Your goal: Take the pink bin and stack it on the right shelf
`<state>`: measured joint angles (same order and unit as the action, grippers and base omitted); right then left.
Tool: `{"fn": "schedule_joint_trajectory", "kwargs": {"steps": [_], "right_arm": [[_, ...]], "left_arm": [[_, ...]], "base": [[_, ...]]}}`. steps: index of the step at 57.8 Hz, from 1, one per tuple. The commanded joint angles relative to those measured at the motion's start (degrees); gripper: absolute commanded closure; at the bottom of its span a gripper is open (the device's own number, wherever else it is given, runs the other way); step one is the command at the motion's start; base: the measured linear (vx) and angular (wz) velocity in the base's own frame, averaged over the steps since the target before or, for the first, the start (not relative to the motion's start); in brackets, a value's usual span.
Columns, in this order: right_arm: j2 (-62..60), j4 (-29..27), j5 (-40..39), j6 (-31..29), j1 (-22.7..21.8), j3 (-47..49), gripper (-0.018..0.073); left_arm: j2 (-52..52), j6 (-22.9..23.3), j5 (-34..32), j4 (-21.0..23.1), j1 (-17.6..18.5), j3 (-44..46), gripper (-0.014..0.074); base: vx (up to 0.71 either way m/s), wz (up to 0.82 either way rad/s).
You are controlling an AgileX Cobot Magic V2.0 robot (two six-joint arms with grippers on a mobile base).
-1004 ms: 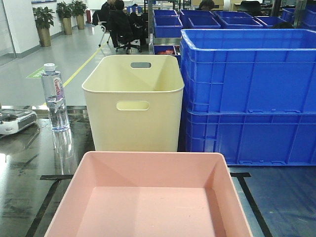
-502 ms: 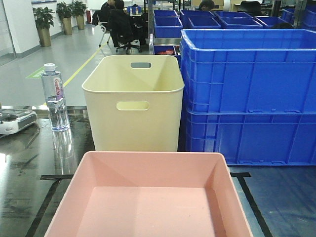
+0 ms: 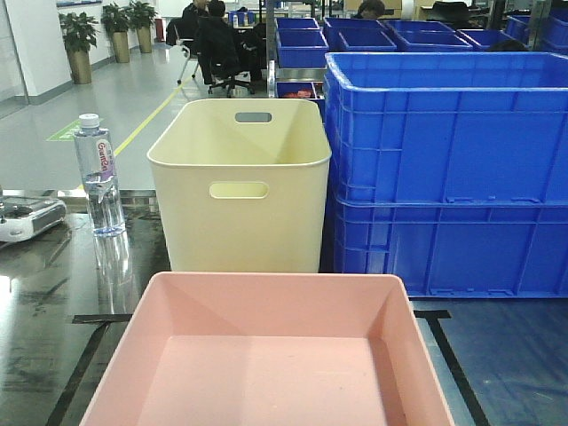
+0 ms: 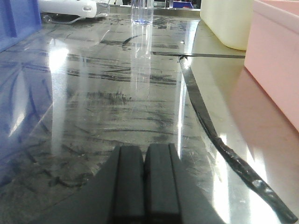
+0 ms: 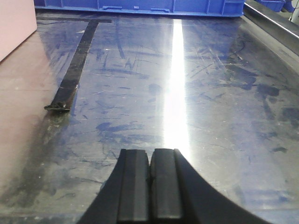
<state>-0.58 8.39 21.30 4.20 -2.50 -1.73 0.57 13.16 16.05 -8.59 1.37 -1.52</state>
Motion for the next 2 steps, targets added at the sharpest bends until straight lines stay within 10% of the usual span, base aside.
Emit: {"fn": "schedule_joint_trajectory", "kwargs": {"steps": [1, 2], "right_arm": [[-0.43, 0.28, -4.14, -0.36, -0.28, -0.07, 0.0571], [-0.43, 0.28, -4.14, -0.36, -0.28, -0.07, 0.0571]], "left_arm": [[-0.81, 0.53, -4.47, -0.13, -0.10, -0.48, 0.0601], [-0.81, 0.53, -4.47, -0.13, -0.10, -0.48, 0.0601]], "base": [[0.00, 0.00], [0.00, 0.00]]}}
